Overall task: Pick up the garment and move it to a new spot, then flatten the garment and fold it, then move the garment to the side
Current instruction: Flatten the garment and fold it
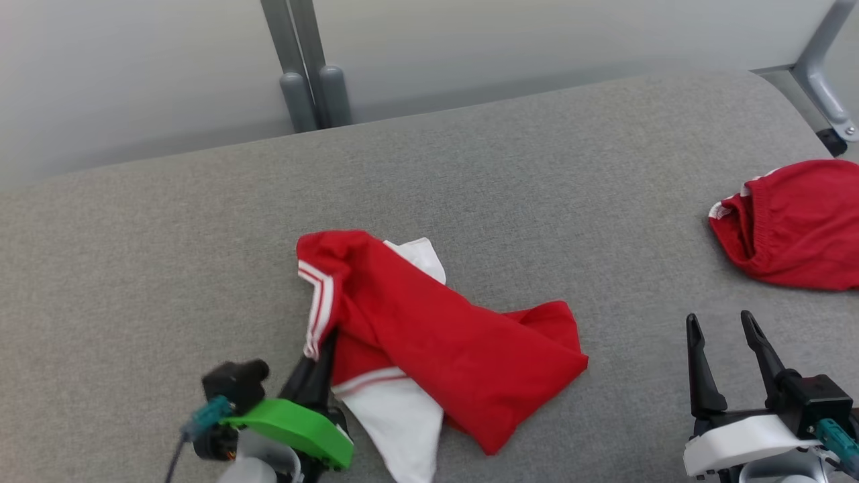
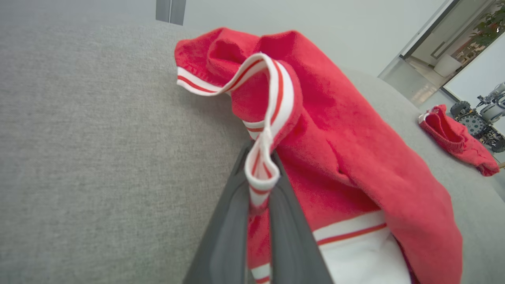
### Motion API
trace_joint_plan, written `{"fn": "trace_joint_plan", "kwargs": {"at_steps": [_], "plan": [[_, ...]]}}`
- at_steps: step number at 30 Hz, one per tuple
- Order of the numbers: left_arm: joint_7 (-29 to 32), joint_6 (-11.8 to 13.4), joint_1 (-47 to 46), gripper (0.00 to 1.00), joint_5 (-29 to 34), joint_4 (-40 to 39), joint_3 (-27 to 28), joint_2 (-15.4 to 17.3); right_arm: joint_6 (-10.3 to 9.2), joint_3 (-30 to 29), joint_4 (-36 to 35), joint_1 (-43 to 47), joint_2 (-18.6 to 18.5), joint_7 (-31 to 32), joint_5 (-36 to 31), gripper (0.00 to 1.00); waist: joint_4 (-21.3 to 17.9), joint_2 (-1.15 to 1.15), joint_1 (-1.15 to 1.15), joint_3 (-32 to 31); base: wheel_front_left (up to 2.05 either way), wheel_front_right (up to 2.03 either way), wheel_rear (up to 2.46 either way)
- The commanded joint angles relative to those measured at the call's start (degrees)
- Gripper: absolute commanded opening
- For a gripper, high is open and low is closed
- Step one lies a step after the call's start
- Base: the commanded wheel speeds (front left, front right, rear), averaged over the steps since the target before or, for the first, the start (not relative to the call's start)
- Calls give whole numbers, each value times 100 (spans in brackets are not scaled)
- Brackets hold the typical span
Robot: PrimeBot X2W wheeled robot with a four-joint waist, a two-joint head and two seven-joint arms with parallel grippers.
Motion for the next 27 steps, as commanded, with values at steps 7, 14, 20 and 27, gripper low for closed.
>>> {"fn": "trace_joint_plan", "kwargs": {"at_steps": [7,14,20,27], "plan": [[945,182,-387,0,-714,-2733,500,689,-1,5,-3,125,-4,-16,79,100,489,0,0,-152,0,0,0],[2044,791,-1450,0,-577,-4189,856,1178,-1,153,75,-2,-4,-16,170,100,708,0,0,-219,0,0,0],[2652,890,-2471,0,-317,-4347,811,1484,-2,222,137,-86,-4,-16,257,100,694,0,0,-228,0,0,0],[2921,1078,-2883,0,45,-3985,330,1221,-2,284,241,-86,-4,-16,330,100,442,0,0,-264,0,0,0]]}}
